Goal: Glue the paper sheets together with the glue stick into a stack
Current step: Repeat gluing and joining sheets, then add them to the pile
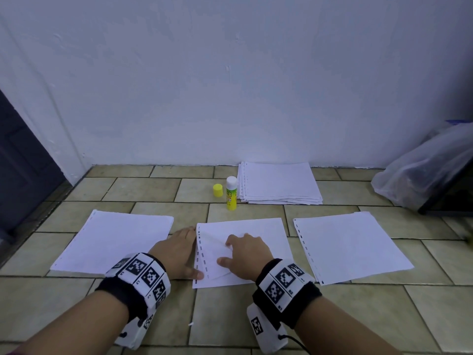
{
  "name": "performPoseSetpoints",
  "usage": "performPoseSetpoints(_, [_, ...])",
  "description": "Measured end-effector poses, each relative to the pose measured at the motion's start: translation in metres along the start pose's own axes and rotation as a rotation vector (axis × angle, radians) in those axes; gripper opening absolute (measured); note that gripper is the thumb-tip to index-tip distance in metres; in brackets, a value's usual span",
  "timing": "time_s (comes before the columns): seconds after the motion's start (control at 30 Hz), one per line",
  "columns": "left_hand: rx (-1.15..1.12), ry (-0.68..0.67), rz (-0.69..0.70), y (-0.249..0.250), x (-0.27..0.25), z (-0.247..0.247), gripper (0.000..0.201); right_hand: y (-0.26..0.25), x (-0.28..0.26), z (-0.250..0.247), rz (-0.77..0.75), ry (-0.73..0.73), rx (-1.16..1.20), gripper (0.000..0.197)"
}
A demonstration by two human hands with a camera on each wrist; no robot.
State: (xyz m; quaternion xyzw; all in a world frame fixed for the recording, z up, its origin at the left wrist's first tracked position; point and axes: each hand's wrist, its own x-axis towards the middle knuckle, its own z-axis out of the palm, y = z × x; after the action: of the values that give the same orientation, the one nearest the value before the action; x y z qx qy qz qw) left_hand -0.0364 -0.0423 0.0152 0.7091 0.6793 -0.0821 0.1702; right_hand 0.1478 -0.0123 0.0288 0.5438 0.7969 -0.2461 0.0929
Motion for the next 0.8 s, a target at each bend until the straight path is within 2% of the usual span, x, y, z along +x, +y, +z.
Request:
performPoseSetpoints(0.4, [-0.017, -0.026, -0.016, 0.003, -0.002, -0.001, 0.111, -0.007, 0.001, 0.004, 0.052, 0.007, 0.002, 0.058])
performPoseSetpoints(0.57, [-0.045, -0.062, -0.016, -0.001, -0.001, -0.004, 0.113, -0.006, -0.002, -0.003, -0.012, 0.006, -0.059, 0.067])
performPoseSetpoints(0.63, [-0.076, -0.101, -0.02, -0.004, 0.002, -0.011, 0.112, -0.004, 0.0, -0.007, -0.055, 0.015, -0.123, 0.057])
performPoseSetpoints(0.67, [-0.098, -0.123, -0.029, -0.004, 0.004, -0.016, 0.107, -0.004, 0.001, -0.008, -0.073, 0.017, -0.151, 0.046])
performPoseSetpoints(0.73, [-0.152, -0.141, -0.053, -0.001, 0.004, -0.026, 0.082, -0.005, 0.003, -0.009, -0.082, 0.033, -0.174, 0.032])
performPoseSetpoints(0.8, [-0.142, -0.106, -0.048, 0.004, 0.005, -0.03, 0.063, -0.009, 0.003, -0.009, -0.069, 0.035, -0.193, 0.031])
